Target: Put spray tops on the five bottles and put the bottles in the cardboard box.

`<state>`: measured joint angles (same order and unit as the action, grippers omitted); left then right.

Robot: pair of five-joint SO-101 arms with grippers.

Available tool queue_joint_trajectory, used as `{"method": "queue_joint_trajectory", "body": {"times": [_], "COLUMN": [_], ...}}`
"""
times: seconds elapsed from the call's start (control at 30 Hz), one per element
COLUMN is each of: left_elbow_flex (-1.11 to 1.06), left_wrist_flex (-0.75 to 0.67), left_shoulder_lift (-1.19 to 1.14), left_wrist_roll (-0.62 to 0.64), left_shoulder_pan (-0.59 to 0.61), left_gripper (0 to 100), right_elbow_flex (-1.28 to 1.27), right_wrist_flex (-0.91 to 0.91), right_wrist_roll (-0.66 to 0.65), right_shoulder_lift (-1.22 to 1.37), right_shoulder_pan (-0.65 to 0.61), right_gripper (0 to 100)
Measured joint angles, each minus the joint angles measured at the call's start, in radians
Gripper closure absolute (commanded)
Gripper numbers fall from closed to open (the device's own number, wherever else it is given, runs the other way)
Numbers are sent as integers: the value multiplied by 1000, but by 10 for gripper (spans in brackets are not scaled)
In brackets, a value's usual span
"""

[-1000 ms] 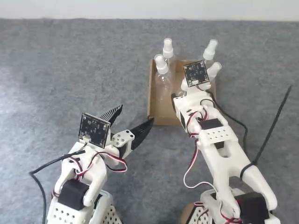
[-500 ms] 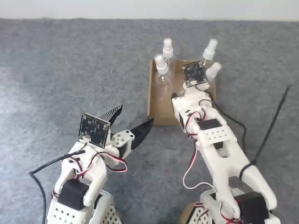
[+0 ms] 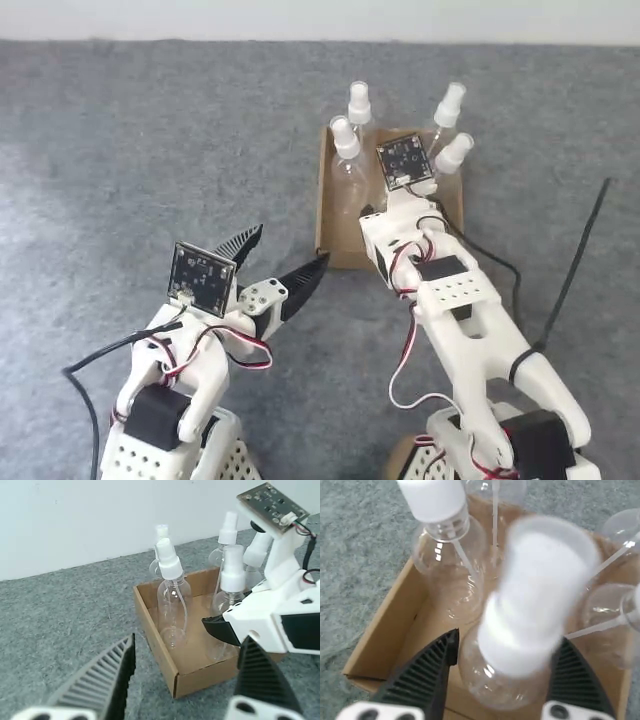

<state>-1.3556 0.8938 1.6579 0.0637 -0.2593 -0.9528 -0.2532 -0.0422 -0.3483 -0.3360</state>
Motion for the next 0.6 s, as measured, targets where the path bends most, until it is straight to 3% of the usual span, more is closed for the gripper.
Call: {"method": "queue_joint_trajectory", "body": {"times": [0.6], "left_elbow_flex": [0], "left_wrist_flex": [0], "left_shoulder_lift": [0], "left_wrist_roll": [0], "left_shoulder_pan": [0], "left_gripper": [692], "right_elbow_flex": [0], "right_wrist_flex": [0], "right_wrist_roll": [0], "right_shoulder_lift": [0], "right_shoulder_pan": [-2], "right_gripper": [668]}}
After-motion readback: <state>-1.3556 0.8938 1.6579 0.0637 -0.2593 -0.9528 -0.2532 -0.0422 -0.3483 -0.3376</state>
